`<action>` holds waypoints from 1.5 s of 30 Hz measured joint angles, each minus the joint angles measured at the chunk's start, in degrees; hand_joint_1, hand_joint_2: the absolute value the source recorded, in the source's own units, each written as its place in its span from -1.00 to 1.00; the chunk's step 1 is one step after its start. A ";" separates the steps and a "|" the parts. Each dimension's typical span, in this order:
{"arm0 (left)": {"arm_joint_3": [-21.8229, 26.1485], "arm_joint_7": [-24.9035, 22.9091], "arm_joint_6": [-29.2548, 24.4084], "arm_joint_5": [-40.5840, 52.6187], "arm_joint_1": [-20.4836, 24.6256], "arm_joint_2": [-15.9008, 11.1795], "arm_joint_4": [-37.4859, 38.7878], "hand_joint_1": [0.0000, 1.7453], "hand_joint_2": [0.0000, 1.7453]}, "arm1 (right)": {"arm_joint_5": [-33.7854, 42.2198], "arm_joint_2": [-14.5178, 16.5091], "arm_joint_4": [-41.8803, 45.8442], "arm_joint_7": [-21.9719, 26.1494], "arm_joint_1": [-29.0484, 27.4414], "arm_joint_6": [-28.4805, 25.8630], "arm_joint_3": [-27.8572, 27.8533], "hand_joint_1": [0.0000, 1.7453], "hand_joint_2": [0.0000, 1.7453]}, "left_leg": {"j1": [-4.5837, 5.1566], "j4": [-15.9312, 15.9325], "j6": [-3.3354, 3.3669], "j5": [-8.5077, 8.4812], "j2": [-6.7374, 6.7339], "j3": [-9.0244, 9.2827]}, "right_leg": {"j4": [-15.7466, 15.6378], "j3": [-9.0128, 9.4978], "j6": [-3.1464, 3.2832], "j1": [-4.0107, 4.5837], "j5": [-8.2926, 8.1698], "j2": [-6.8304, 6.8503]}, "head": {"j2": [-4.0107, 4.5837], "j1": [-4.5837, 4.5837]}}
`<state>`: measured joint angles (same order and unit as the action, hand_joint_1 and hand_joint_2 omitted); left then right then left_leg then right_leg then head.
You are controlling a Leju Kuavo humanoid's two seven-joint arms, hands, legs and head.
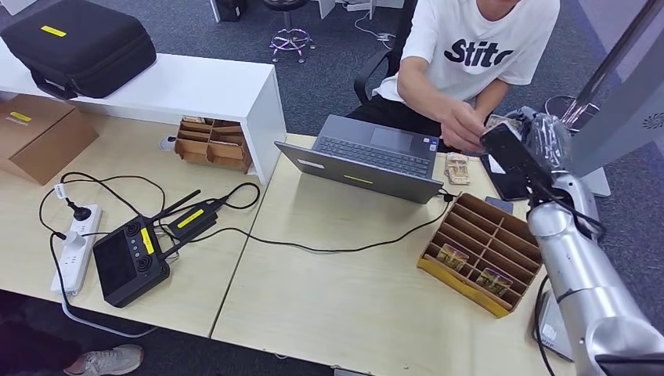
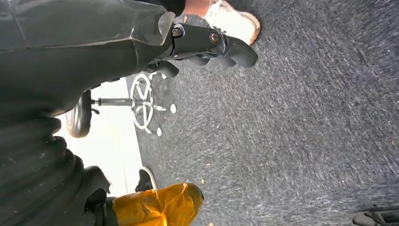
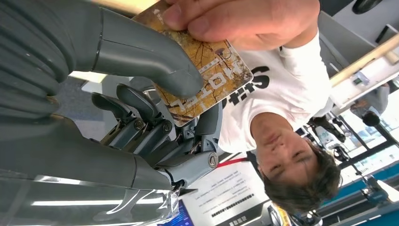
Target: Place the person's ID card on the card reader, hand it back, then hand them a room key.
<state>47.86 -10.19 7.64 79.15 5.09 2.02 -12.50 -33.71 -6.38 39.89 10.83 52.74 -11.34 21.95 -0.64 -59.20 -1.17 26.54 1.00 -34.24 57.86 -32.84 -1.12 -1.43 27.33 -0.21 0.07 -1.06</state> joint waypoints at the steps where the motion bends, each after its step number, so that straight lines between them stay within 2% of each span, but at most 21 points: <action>1: -0.25 -0.30 0.26 0.31 0.33 0.05 0.00 -1.00 1.00 | -0.38 0.53 -1.57 -1.22 2.25 0.87 0.37 1.00 1.00 | 0.00 0.00 -0.03 -0.02 -0.01 0.00 | 0.01 -0.01 0.01 0.00 -0.02 -0.01 | 0.00 0.01; 7: -1.65 -1.02 1.19 1.21 2.05 0.45 0.00 -1.00 1.00 | -3.16 4.07 -9.16 -6.96 12.70 4.00 2.85 0.98 1.00 | -0.03 0.00 -0.12 -0.08 -0.04 0.02 | 0.05 -0.08 0.06 0.03 -0.06 -0.08 | 0.00 0.00; 8: -1.79 -1.02 1.23 1.23 2.20 0.50 0.00 -1.00 1.00 | -3.63 4.54 -9.90 -7.41 13.59 4.12 3.28 0.59 1.00 | -0.04 0.00 -0.12 -0.08 -0.04 0.02 | 0.05 -0.08 0.06 0.03 -0.06 -0.08 | 0.00 0.00; 11: -2.15 -1.03 1.31 1.25 2.40 0.58 0.00 -1.00 1.00 | -4.63 5.68 -11.72 -8.20 15.19 4.14 4.48 -0.90 1.00 | -0.05 0.00 -0.12 -0.08 -0.04 0.01 | 0.05 -0.08 0.06 0.03 -0.05 -0.08 | 0.00 -0.01; 12: -2.23 -1.04 1.32 1.25 2.42 0.60 0.00 -1.00 1.00 | -4.79 5.94 -12.19 -8.31 15.43 4.11 4.78 -1.00 1.00 | -0.05 0.00 -0.12 -0.08 -0.04 0.01 | 0.05 -0.08 0.06 0.03 -0.05 -0.08 | 0.00 0.00; 16: -2.31 -1.04 1.28 1.08 2.43 0.66 0.00 -1.00 1.00 | -4.74 6.51 -13.46 -7.71 15.65 3.69 5.57 -1.00 1.00 | -0.03 0.00 -0.12 -0.08 -0.03 0.00 | 0.04 -0.08 0.05 0.02 -0.05 -0.07 | 0.00 0.02; 20: -2.31 -0.97 1.11 0.49 2.30 0.65 0.00 -1.00 1.00 | -2.74 6.56 -14.02 -5.15 15.61 3.13 5.61 -1.00 1.00 | -0.03 -0.01 -0.12 -0.08 -0.03 0.00 | 0.02 -0.08 0.05 0.02 -0.06 -0.07 | 0.00 0.01; 26: -2.30 -0.38 0.52 -0.84 1.45 0.56 0.00 -1.00 1.00 | 2.39 4.33 -13.56 -1.55 15.50 3.78 3.82 -1.00 1.00 | -0.03 -0.03 -0.12 -0.08 0.03 -0.01 | 0.00 -0.11 0.04 0.02 -0.05 -0.01 | 0.00 0.00; 29: -2.24 0.01 0.15 -1.58 0.64 0.39 0.00 -1.00 1.00 | 8.47 1.64 -13.25 0.01 15.48 5.92 0.70 -1.00 1.00 | -0.02 -0.03 -0.12 -0.08 0.08 -0.04 | -0.03 -0.12 0.04 0.01 -0.05 0.03 | 0.00 0.01; 34: -1.86 0.45 -0.08 -2.39 -0.25 0.11 0.00 -1.00 1.00 | 20.11 -4.25 -13.57 2.44 14.22 9.25 -7.59 -1.00 1.00 | 0.00 -0.06 -0.08 -0.05 0.18 -0.09 | -0.11 -0.10 0.00 -0.01 -0.06 0.12 | 0.00 0.01; 40: -1.35 0.61 -0.41 -2.61 -1.06 -0.10 0.00 -1.00 1.00 | 30.38 -12.24 -15.26 5.90 9.17 8.34 -18.78 -1.00 1.00 | 0.01 -0.07 0.00 0.00 0.37 -0.14 | -0.18 -0.07 -0.05 -0.02 -0.06 0.28 | 0.00 0.00; 45: -1.08 0.59 -0.85 -2.69 -1.11 -0.15 0.00 -1.00 1.00 | 40.46 -16.80 -16.47 7.82 3.81 8.16 -29.21 -1.00 1.00 | 0.00 -0.06 0.05 0.05 0.35 -0.13 | -0.19 -0.08 -0.08 -0.01 -0.03 0.27 | 0.00 -0.01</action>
<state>46.78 -9.60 6.80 76.46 3.98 1.87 -12.50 6.75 -23.19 23.42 18.66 56.56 -3.19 -7.26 -0.64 -59.26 -1.12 26.58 1.35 -34.37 57.67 -32.92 -1.20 -1.44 27.30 0.06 0.07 -1.07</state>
